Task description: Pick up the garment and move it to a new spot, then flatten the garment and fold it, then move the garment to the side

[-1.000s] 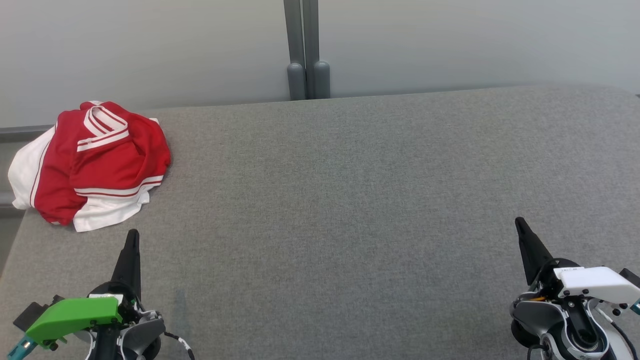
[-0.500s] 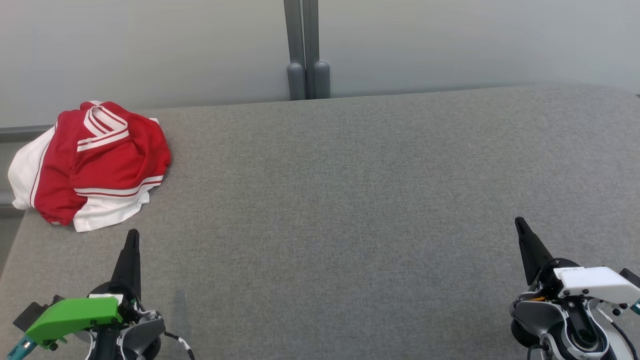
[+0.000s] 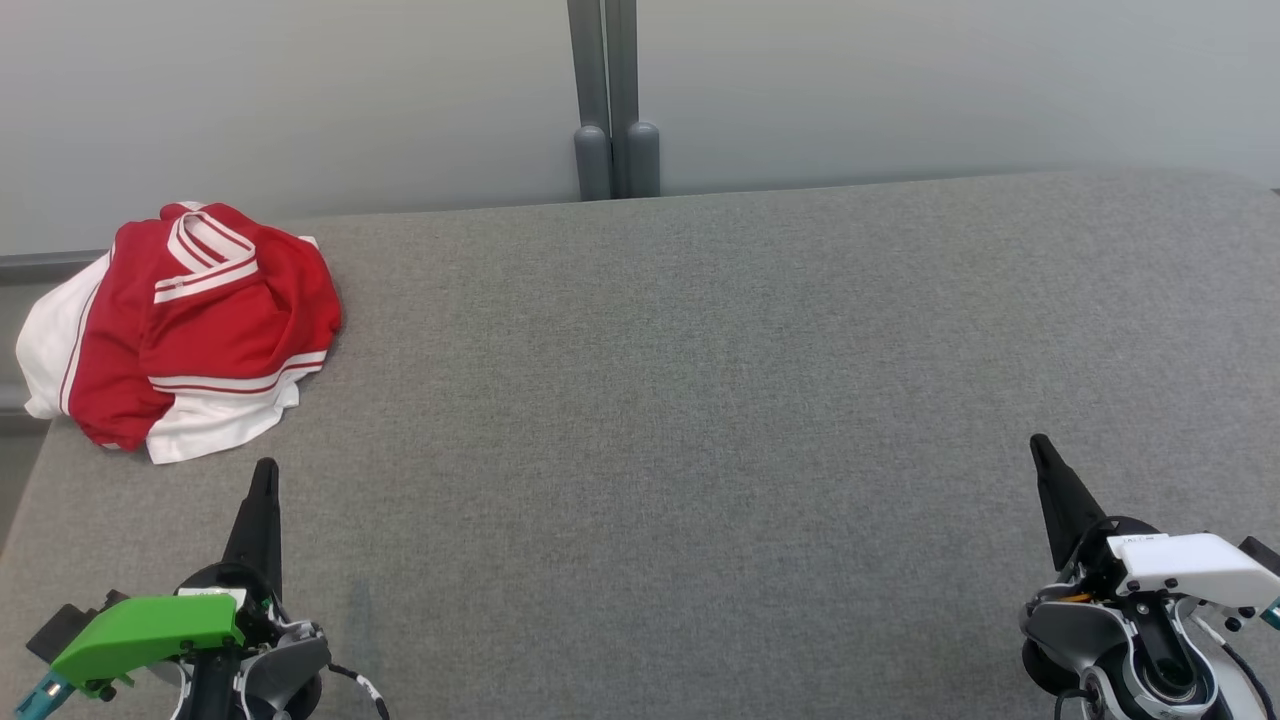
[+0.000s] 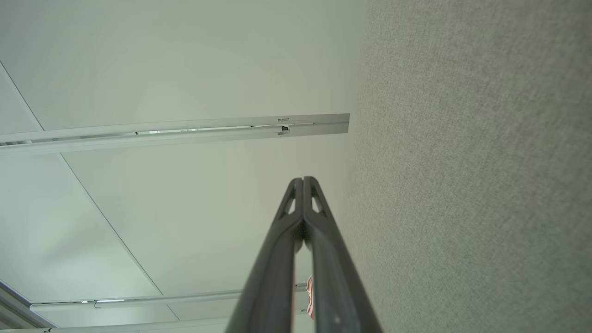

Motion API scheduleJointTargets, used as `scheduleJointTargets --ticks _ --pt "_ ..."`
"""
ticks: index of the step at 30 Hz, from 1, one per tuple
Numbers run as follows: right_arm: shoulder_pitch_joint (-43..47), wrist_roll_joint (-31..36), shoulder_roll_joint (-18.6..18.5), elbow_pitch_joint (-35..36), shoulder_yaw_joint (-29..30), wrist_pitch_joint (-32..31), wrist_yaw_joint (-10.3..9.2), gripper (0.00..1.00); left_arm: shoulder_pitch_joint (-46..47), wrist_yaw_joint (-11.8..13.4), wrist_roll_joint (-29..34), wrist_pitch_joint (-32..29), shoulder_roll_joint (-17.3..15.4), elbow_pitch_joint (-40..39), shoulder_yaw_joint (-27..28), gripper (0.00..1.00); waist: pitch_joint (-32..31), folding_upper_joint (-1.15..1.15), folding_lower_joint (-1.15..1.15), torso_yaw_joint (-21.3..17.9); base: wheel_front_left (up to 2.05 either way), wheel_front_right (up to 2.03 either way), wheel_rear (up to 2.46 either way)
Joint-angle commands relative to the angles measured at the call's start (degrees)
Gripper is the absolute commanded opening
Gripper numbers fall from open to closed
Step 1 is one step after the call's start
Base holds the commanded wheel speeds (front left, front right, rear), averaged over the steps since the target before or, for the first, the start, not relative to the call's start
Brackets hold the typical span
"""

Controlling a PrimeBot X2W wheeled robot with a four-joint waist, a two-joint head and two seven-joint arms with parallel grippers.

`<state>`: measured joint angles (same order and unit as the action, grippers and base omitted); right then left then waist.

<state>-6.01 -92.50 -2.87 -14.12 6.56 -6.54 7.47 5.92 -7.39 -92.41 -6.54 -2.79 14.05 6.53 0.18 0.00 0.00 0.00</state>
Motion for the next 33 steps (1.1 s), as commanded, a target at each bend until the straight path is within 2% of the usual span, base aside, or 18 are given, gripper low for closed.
scheduleJointTargets --ticks 1,16,17,26,33 --pt "-0.38 0.19 -0.04 0.27 0.0 -0.1 0.05 0.0 0.7 -0.35 0.0 -0.13 -0.17 -0.02 0.1 0.0 0.0 0.0 0.0 0.0 0.0 0.0 0.0" --pt "-0.38 0.19 -0.04 0.27 0.0 -0.1 0.05 0.0 0.7 -0.35 0.0 -0.13 -0.17 -0.02 0.1 0.0 0.0 0.0 0.0 0.0 0.0 0.0 0.0" --pt "0.0 0.01 0.0 0.0 -0.01 0.03 0.0 1.0 0.0 0.0 0.01 0.01 0.0 -0.03 -0.01 1.0 0.0 0.0 0.0 0.0 0.0 0.0 0.0" --pt "1.24 0.85 0.37 -1.14 -1.37 1.83 -0.01 1.0 -1.46 0.13 0.82 1.8 0.32 0.82 -1.76 1.0 0.04 0.0 0.0 -0.04 0.0 0.0 0.0" --pt "1.19 3.1 0.32 -0.64 -2.09 3.72 0.0 1.0 -1.43 0.34 3.71 3.7 0.27 -0.11 -3.13 1.0 0.07 0.0 0.0 -0.05 0.0 0.0 0.0"
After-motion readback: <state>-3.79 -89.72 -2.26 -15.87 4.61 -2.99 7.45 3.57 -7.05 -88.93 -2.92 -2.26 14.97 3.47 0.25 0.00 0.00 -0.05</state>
